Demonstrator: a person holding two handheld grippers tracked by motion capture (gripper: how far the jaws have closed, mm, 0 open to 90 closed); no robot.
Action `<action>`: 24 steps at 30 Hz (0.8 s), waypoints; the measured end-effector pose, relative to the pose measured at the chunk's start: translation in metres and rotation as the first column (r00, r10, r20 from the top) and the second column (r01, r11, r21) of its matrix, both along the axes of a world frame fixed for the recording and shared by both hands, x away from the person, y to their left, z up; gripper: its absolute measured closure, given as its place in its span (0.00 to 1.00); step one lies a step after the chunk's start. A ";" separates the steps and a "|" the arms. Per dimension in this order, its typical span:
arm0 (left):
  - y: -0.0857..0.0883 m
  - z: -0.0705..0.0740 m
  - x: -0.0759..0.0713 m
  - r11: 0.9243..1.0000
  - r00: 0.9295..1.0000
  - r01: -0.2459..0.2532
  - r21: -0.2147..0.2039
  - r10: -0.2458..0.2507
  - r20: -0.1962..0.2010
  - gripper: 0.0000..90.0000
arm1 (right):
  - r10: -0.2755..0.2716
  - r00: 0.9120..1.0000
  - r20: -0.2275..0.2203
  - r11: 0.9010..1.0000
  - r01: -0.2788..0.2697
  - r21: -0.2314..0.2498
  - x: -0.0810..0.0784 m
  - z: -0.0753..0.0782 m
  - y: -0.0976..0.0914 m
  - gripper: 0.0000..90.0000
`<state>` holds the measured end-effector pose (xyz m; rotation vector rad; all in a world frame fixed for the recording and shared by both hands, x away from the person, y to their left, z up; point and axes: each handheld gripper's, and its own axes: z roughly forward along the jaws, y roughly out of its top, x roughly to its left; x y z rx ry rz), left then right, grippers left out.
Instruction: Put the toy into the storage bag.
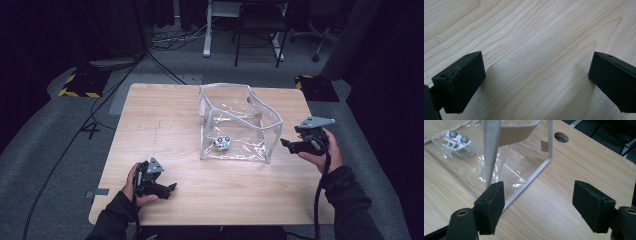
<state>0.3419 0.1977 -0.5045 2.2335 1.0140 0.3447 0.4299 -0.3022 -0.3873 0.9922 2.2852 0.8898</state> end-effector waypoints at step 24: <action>0.000 0.000 0.000 1.000 1.000 -0.001 -0.001 0.001 0.001 0.01 | 0.017 0.999 -0.037 0.999 -0.018 -0.031 -0.016 -0.031 -0.001 0.30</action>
